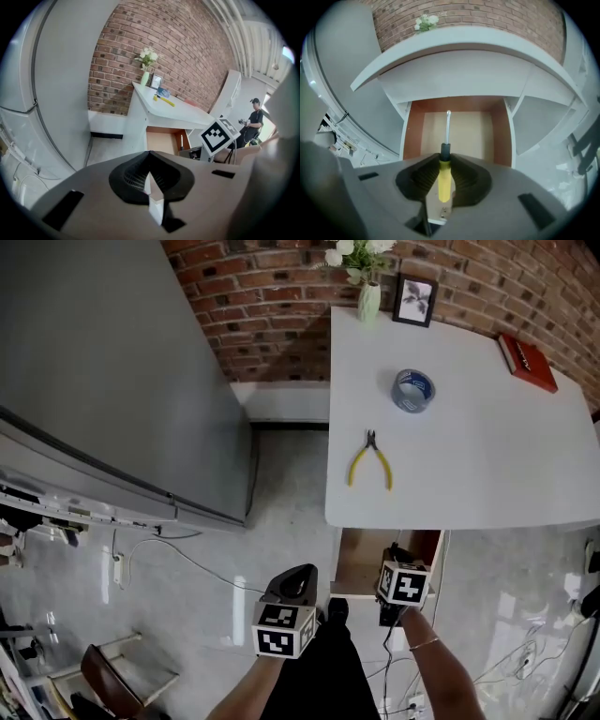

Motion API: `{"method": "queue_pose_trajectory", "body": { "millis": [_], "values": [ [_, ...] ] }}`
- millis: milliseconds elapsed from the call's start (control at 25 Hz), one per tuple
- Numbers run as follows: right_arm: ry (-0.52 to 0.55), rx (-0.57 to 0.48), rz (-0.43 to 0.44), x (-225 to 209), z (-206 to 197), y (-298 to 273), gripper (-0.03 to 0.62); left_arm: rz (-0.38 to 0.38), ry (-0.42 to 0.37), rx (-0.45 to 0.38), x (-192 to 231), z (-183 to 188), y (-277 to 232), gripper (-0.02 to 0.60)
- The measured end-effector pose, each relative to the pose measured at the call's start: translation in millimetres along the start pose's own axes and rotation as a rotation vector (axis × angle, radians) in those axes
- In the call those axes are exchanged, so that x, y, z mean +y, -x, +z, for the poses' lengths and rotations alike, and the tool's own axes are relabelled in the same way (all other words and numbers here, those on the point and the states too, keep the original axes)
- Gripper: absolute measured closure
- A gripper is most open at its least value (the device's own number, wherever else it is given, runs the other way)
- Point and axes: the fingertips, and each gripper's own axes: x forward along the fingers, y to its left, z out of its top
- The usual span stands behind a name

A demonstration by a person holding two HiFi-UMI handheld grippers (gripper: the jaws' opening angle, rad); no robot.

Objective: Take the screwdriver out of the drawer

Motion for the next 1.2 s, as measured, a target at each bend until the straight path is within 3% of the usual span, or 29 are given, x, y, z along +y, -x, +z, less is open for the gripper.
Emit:
{"method": "queue_pose_trajectory", "body": {
  "millis": [440, 720, 1200],
  "values": [
    [-0.053, -0.122, 0.054, 16.8, 18.2, 70.8, 0.516, -0.029, -0.045, -0.028, -14.1, 24.0, 14.2, 0.588],
    [-0.007, -0.197, 0.084, 29.9, 28.3, 122.6, 0.516, -0.032, -0.076, -0.042, -17.4, 36.3, 25.6, 0.588],
    [-0.041, -0.276, 0.142, 36.2, 42.4, 184.8, 0.516, -0.054, -0.092, -0.1, -40.1, 63.1, 50.0, 0.588]
  ]
}}
